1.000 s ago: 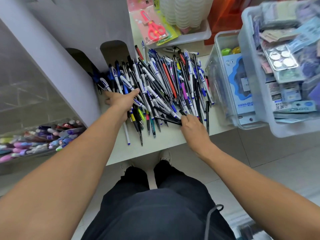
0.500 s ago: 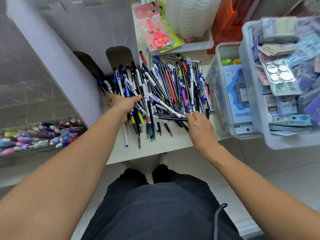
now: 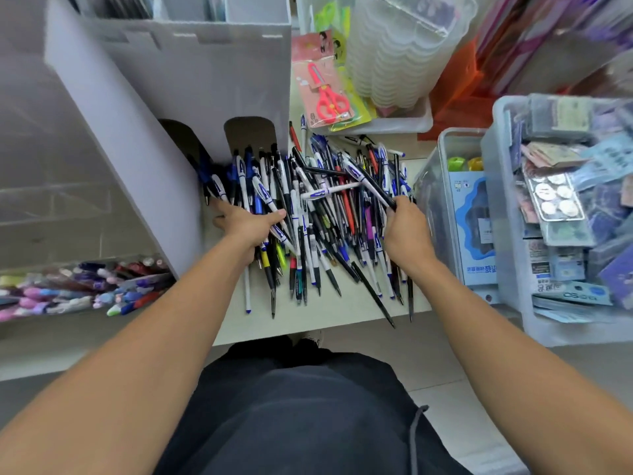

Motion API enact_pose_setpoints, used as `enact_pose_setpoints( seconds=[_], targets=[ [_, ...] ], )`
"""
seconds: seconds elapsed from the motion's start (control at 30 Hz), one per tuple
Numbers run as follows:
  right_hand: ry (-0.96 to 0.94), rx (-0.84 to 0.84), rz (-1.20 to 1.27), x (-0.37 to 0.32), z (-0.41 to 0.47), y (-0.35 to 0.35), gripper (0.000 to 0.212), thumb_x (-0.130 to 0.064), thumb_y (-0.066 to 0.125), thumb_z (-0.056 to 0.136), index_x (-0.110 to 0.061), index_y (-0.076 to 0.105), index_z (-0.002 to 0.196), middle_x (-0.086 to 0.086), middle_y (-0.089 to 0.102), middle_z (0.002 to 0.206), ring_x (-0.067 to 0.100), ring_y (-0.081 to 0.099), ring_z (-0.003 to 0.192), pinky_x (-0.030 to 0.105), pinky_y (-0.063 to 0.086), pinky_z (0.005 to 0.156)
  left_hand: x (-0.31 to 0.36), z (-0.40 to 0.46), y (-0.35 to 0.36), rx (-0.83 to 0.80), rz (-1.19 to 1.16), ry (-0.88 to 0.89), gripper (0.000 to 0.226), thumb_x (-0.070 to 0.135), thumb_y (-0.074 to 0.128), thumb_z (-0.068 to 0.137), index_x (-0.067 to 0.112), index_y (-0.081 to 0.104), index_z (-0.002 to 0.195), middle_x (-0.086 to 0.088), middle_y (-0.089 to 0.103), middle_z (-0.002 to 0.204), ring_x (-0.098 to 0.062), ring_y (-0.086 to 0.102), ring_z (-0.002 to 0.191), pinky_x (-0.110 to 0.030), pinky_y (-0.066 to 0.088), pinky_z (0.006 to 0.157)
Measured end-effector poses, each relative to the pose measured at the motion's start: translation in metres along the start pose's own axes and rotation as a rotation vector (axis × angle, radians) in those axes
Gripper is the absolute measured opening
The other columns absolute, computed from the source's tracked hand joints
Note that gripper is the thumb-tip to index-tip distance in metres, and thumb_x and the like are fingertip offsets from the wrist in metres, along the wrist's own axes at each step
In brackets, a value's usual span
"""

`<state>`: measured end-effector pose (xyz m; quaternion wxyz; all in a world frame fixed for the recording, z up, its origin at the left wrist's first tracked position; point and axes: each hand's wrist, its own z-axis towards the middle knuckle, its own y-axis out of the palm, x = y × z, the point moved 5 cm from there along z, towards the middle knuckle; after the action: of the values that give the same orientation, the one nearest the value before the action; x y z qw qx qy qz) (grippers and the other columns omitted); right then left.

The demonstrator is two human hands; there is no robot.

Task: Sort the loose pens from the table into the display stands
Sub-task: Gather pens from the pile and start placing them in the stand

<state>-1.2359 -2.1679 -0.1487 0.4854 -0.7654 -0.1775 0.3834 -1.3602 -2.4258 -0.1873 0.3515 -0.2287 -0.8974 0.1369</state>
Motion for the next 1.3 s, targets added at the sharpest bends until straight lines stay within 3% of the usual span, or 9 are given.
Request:
enact_pose_setpoints(
  seconds=[0.17, 0.3, 0.43, 0.5, 0.6, 0.77, 0.87, 1.1, 1.3],
  targets=[
    [0.171, 0.05, -0.121, -0.007, 0.004, 0.004, 0.029, -0.025, 0.048, 0.106, -0.002, 0.051, 0.124, 0.016, 0.065, 0.109, 0.034, 0.062, 0.096, 0.041, 0.047, 0.075, -0.001, 0.005, -0.002, 0.001, 0.059, 0.015, 0.137, 0.043, 0.088, 0.073, 0.018, -0.016, 0.159, -0.013, 0.002, 0.168, -0.032, 0.022, 0.151, -0.04, 0.032, 0.115],
    [0.088, 0.143, -0.183, -0.019, -0.009, -0.013, 0.034, -0.042, 0.061, 0.097, -0.01, 0.057, 0.106, 0.006, 0.061, 0.103, 0.025, 0.06, 0.093, 0.037, 0.048, 0.075, -0.003, 0.011, -0.003, -0.014, 0.104, 0.014, 0.145, 0.052, 0.091, 0.064, 0.014, -0.011, 0.16, -0.013, 0.005, 0.168, -0.031, 0.023, 0.151, -0.039, 0.031, 0.116],
    [0.04, -0.336, -0.291, -0.013, -0.03, 0.007, 0.053, -0.054, 0.079, 0.078, -0.012, 0.05, 0.062, 0.001, 0.054, 0.055, 0.018, 0.053, 0.049, 0.029, 0.051, 0.055, -0.004, 0.009, -0.002, -0.045, 0.15, -0.018, 0.154, 0.068, 0.088, 0.048, 0.011, 0.0, 0.16, -0.015, 0.012, 0.167, -0.032, 0.027, 0.149, -0.041, 0.034, 0.117],
    [0.032, -0.507, -0.409, -0.004, -0.036, 0.021, 0.052, -0.038, 0.085, 0.076, -0.013, 0.043, 0.059, 0.002, 0.048, 0.053, 0.017, 0.048, 0.047, 0.026, 0.045, 0.051, -0.005, 0.01, -0.004, -0.027, 0.14, -0.033, 0.166, 0.075, 0.087, 0.034, 0.013, -0.001, 0.16, -0.015, 0.016, 0.166, -0.032, 0.03, 0.148, -0.042, 0.036, 0.116],
    [0.032, -0.589, -0.392, 0.003, -0.037, 0.036, 0.027, -0.013, 0.078, 0.081, -0.008, 0.057, 0.064, 0.007, 0.058, 0.063, 0.023, 0.061, 0.061, 0.034, 0.055, 0.06, -0.005, 0.012, -0.004, 0.003, 0.15, -0.015, 0.15, 0.059, 0.092, 0.054, 0.012, -0.004, 0.16, -0.015, 0.016, 0.166, -0.031, 0.029, 0.148, -0.042, 0.036, 0.116],
    [0.03, -0.53, -0.322, -0.001, -0.025, 0.04, 0.027, -0.015, 0.075, 0.085, -0.005, 0.062, 0.063, 0.008, 0.061, 0.059, 0.024, 0.063, 0.058, 0.037, 0.06, 0.065, -0.001, 0.012, -0.008, -0.033, 0.228, -0.015, 0.147, 0.068, 0.09, 0.047, 0.011, 0.014, 0.159, -0.014, 0.03, 0.161, -0.03, 0.04, 0.142, -0.039, 0.041, 0.111],
    [0.022, -0.55, -0.374, -0.006, -0.027, 0.04, 0.048, -0.026, 0.079, 0.085, -0.011, 0.045, 0.054, 0.003, 0.047, 0.051, 0.018, 0.048, 0.046, 0.027, 0.045, 0.053, 0.008, 0.008, -0.012, -0.019, 0.364, 0.062, 0.141, 0.068, 0.085, 0.06, 0.009, 0.005, 0.16, -0.016, 0.03, 0.161, -0.033, 0.041, 0.141, -0.038, 0.042, 0.107],
    [0.006, -0.518, -0.346, -0.016, -0.039, 0.048, 0.038, -0.014, 0.068, 0.089, -0.012, 0.04, 0.062, 0.003, 0.043, 0.058, 0.017, 0.042, 0.049, 0.025, 0.03, 0.043, 0.021, -0.006, -0.016, 0.043, 0.472, 0.181, 0.127, 0.067, 0.08, 0.069, 0.002, 0.014, 0.156, -0.017, 0.039, 0.155, -0.034, 0.044, 0.138, -0.039, 0.044, 0.103],
    [0.031, -0.404, -0.093, -0.024, -0.023, 0.008, 0.032, -0.015, 0.067, 0.087, 0.002, 0.056, 0.061, 0.011, 0.047, 0.053, 0.018, 0.041, 0.046, 0.03, 0.051, 0.051, 0.018, -0.011, -0.016, 0.056, 0.445, 0.198, 0.129, 0.067, 0.078, 0.071, 0.006, 0.006, 0.159, -0.015, 0.033, 0.159, -0.033, 0.041, 0.14, -0.04, 0.043, 0.103]
  ],
)
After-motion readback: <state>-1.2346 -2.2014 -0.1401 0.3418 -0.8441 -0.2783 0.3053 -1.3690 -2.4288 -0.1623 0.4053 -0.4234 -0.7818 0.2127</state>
